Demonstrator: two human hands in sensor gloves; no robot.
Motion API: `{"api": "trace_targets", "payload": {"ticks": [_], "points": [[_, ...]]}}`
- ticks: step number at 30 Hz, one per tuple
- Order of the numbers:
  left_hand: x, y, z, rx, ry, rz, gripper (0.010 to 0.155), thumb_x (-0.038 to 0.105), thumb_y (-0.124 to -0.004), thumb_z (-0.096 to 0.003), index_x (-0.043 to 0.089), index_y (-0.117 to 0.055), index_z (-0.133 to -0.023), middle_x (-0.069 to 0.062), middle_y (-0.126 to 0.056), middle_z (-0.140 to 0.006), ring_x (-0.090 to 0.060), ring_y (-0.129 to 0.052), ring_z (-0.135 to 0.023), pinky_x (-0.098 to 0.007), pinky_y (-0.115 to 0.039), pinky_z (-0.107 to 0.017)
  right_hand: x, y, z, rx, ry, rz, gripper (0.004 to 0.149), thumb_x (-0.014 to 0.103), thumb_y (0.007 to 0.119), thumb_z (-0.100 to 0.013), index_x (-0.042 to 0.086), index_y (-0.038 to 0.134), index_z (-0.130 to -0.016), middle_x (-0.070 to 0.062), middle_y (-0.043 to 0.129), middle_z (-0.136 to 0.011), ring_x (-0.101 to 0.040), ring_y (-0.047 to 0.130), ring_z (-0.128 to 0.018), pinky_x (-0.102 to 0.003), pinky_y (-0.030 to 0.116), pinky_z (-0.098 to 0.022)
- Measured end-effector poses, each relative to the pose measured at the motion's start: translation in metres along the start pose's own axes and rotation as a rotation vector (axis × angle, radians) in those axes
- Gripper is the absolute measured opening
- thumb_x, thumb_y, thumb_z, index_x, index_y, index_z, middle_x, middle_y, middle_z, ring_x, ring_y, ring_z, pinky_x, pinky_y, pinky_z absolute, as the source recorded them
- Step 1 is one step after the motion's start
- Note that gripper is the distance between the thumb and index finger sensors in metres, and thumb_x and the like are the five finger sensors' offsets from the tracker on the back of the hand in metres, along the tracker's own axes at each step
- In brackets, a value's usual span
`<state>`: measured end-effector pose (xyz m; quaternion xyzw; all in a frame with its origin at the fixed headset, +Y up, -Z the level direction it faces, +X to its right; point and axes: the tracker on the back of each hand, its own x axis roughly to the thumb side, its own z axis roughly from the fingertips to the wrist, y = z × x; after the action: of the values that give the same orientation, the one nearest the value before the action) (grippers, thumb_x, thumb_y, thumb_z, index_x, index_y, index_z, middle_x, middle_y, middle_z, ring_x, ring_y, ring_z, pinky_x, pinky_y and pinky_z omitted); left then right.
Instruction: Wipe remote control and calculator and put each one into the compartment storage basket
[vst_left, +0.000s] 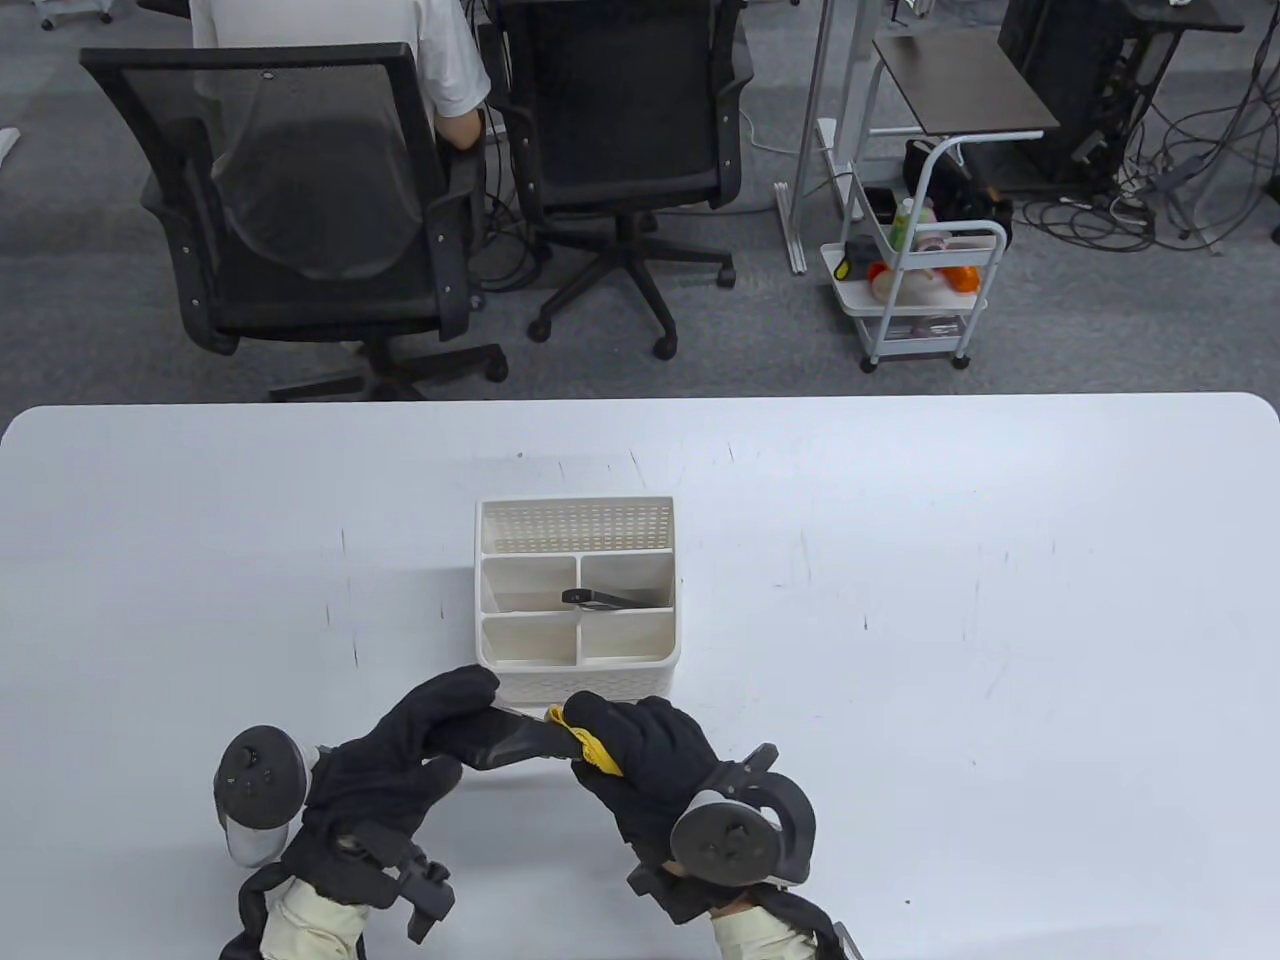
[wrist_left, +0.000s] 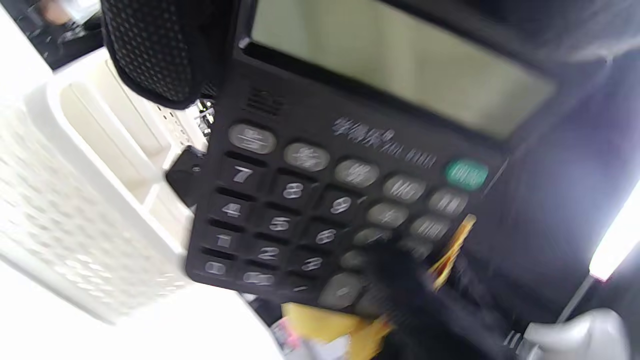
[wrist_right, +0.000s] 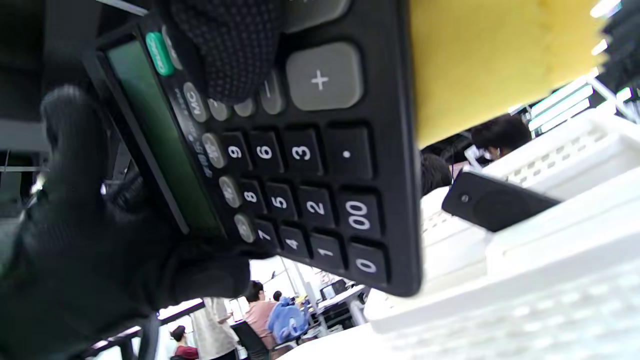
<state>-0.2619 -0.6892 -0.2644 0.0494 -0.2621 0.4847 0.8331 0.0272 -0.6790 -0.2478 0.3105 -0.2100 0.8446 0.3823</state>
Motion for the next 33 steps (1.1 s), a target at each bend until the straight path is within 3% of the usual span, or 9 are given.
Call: {"api": "trace_targets", "payload": {"ticks": [2, 4, 5, 10, 13, 19, 33], "points": [[0.007, -0.001, -0.001, -0.011, 0.012, -0.222, 0.072, 0.059, -0.086, -0.0388, 0.034, -0.064, -0.103, -0.002, -0.078, -0.103, -0.038, -0.095, -0.082, -0.046, -0.089, -0.054, -0.002, 0.0, 0.0, 0.027, 0.012, -0.044, 0.053, 0.024, 0.084, -0.049, 0.002, 0.076, -0.096, -0.016, 0.093, -0.084, -0.036, 0.096, -0.069, -0.063, 0.072, -0.056], [0.01, -0.002, 0.0, 0.054, 0.018, -0.344, 0.059, 0.05, -0.091, -0.0414, 0.038, -0.071, -0.096, 0.001, -0.089, -0.093, -0.031, -0.106, -0.07, -0.042, -0.095, -0.046, -0.004, 0.003, 0.001, 0.05, 0.019, -0.063, 0.053, 0.023, 0.085, -0.049, 0.001, 0.076, -0.096, -0.016, 0.093, -0.083, -0.035, 0.097, -0.067, -0.062, 0.073, -0.056], [0.01, -0.002, 0.001, 0.096, 0.011, -0.346, 0.056, 0.048, -0.093, -0.0403, 0.039, -0.076, -0.093, 0.002, -0.094, -0.089, -0.03, -0.108, -0.066, -0.042, -0.097, -0.043, -0.005, 0.005, 0.001, 0.053, 0.022, -0.077, 0.054, 0.023, 0.085, -0.049, 0.0, 0.076, -0.097, -0.016, 0.093, -0.083, -0.035, 0.097, -0.067, -0.062, 0.072, -0.056], [0.005, 0.002, 0.003, 0.097, 0.034, -0.288, 0.055, 0.05, -0.092, -0.0383, 0.039, -0.08, -0.091, 0.0, -0.097, -0.085, -0.032, -0.109, -0.066, -0.043, -0.097, -0.043, -0.005, 0.01, 0.001, 0.051, 0.044, -0.131, 0.056, 0.022, 0.086, -0.049, 0.0, 0.073, -0.099, -0.017, 0.092, -0.084, -0.036, 0.096, -0.067, -0.062, 0.071, -0.056], [0.007, 0.002, 0.003, 0.173, 0.031, -0.29, 0.052, 0.05, -0.089, -0.0366, 0.039, -0.084, -0.087, 0.001, -0.099, -0.084, -0.033, -0.111, -0.062, -0.043, -0.098, -0.04, -0.005, 0.01, 0.002, 0.022, 0.04, -0.125, 0.058, 0.024, 0.085, -0.05, 0.001, 0.071, -0.101, -0.016, 0.091, -0.087, -0.036, 0.094, -0.07, -0.064, 0.068, -0.058], [0.012, 0.003, 0.005, 0.226, 0.023, -0.346, 0.051, 0.05, -0.088, -0.0361, 0.04, -0.085, -0.086, 0.002, -0.099, -0.084, -0.033, -0.114, -0.055, -0.041, -0.1, -0.035, -0.008, 0.004, 0.003, -0.018, 0.059, -0.229, 0.053, 0.029, 0.077, -0.055, 0.006, 0.072, -0.103, -0.018, 0.09, -0.093, -0.042, 0.089, -0.079, -0.071, 0.061, -0.059], [0.022, 0.014, 0.011, 0.31, -0.083, -0.473, 0.05, 0.046, -0.091, -0.0338, 0.043, -0.085, -0.083, 0.009, -0.096, -0.089, -0.035, -0.108, -0.069, -0.044, -0.097, -0.043, 0.001, 0.004, 0.002, -0.023, -0.004, -0.252, 0.049, 0.03, 0.072, -0.057, 0.01, 0.075, -0.102, -0.016, 0.089, -0.098, -0.043, 0.083, -0.087, -0.075, 0.056, -0.06]]}}
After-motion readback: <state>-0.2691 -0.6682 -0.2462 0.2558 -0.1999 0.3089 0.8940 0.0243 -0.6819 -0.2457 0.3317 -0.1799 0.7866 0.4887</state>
